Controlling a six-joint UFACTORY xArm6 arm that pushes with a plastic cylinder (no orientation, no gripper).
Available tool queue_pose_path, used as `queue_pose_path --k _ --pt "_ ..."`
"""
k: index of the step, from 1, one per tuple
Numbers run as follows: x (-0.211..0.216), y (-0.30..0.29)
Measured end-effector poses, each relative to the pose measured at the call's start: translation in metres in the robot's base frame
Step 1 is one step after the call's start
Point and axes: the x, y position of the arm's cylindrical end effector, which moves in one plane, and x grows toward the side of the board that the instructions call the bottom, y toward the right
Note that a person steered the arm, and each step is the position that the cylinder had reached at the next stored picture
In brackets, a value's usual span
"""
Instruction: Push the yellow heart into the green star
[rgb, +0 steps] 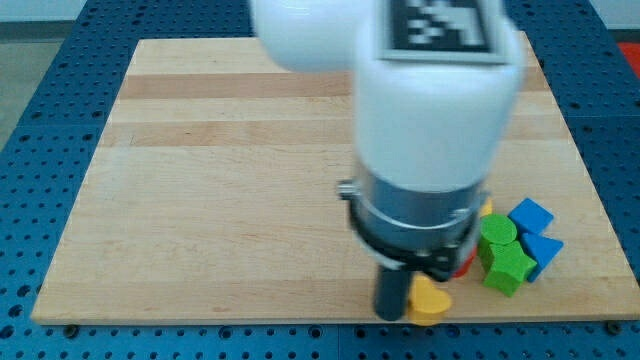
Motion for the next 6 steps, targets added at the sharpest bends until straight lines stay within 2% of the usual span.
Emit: queue_pose_path --k 1,6 --pt "-0.001 0.028" --pt "-0.001 0.041"
